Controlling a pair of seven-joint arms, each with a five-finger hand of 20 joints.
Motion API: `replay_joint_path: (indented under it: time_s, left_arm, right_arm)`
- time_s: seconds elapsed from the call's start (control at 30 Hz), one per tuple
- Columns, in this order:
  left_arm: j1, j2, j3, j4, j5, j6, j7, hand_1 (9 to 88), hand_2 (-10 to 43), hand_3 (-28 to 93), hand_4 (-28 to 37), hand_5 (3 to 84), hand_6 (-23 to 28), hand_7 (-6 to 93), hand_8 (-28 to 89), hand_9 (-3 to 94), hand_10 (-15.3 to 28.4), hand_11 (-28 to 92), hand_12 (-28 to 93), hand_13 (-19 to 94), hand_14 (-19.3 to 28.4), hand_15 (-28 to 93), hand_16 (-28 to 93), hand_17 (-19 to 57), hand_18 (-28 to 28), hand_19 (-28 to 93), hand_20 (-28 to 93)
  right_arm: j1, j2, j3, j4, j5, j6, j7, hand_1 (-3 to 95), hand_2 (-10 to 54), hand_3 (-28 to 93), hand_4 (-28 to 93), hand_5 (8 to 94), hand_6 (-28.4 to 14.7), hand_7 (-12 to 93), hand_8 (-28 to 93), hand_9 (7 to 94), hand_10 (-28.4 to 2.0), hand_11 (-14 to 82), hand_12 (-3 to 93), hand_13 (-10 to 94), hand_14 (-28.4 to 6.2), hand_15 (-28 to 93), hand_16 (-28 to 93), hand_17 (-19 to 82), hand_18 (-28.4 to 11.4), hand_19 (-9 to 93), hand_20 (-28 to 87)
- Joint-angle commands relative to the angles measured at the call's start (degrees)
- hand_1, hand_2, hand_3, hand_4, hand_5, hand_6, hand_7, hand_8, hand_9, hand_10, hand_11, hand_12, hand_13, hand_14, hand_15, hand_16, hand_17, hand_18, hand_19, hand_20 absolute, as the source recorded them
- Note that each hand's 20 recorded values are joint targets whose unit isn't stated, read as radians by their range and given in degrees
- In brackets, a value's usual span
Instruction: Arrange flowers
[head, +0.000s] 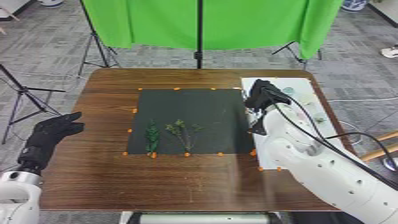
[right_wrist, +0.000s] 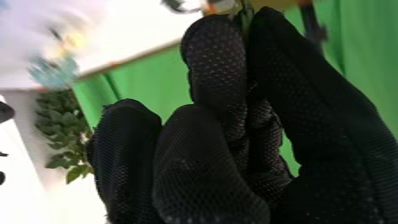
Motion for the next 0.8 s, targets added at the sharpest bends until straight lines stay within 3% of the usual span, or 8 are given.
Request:
replay_joint_path:
  time_s: [0.03, 0.4, 0.8]
  left_arm:
    - [1.5, -0.58, -1.04, -0.49, 0.2, 0.11, -0.4, 27.9, 12.1, 64, -25.9, 48.1, 8.2, 7.8, -6, 50.0, 15.8, 19, 10, 41, 19.4, 17, -3, 11.5, 12.0, 10, 15]
    - [0.5, 0.0, -0.22, -0.18, 0.37, -0.08, -0.25, 27.9, 12.1, 64, -25.8, 48.2, 8.3, 7.8, -6, 50.1, 15.9, 19, 10, 41, 19.4, 17, -3, 11.4, 12.0, 10, 15]
    - [2.0, -0.62, -1.24, -0.59, 0.23, -0.12, -0.64, 27.8, 12.0, 64, -25.7, 48.1, 8.2, 7.9, -6, 50.1, 15.9, 19, 10, 41, 19.4, 17, -3, 11.4, 12.0, 11, 15]
  right_arm:
    - [3.3, -0.7, -2.0, -5.2, 3.1, 3.4, -3.8, 56.3, -9.5, 58, 4, 78.0, -6.7, 42, 24, 92.5, -11.1, 49.4, 25.7, 94, 1.2, 73, 21, 75, -11.5, 93, 56]
    - [12.6, -8.7, -13.0, -5.3, 7.0, 5.3, -8.6, 56.6, -9.5, 58, 5, 78.1, -7.1, 42, 23, 92.5, -11.2, 49.7, 25.4, 94, 1.3, 73, 20, 76, -11.1, 93, 56]
    - [6.7, -7.3, -13.1, -5.9, 0.2, 2.1, -6.5, 56.6, -9.5, 58, 5, 77.9, -7.2, 43, 23, 92.7, -11.2, 49.8, 25.0, 94, 1.5, 73, 20, 76, -11.1, 93, 56]
